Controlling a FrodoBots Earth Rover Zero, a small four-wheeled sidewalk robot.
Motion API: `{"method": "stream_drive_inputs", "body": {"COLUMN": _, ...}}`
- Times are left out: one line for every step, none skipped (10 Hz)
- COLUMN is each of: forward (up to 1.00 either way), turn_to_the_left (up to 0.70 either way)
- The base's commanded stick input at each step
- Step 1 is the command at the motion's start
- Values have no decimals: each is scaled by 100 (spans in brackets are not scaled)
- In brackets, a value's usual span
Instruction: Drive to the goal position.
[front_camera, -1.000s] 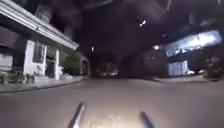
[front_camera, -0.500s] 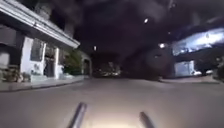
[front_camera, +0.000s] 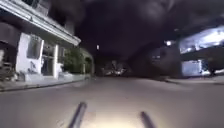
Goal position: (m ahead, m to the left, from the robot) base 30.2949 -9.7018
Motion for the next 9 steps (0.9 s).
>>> {"method": "stream_drive_inputs", "body": {"forward": 100, "turn_to_the_left": 3}}
{"method": "stream_drive_inputs", "body": {"forward": 100, "turn_to_the_left": 3}}
{"method": "stream_drive_inputs", "body": {"forward": 100, "turn_to_the_left": 3}}
{"method": "stream_drive_inputs", "body": {"forward": 100, "turn_to_the_left": 3}}
{"method": "stream_drive_inputs", "body": {"forward": 100, "turn_to_the_left": -37}}
{"method": "stream_drive_inputs", "body": {"forward": 100, "turn_to_the_left": -37}}
{"method": "stream_drive_inputs", "body": {"forward": 100, "turn_to_the_left": -23}}
{"method": "stream_drive_inputs", "body": {"forward": 100, "turn_to_the_left": -4}}
{"method": "stream_drive_inputs", "body": {"forward": 100, "turn_to_the_left": -11}}
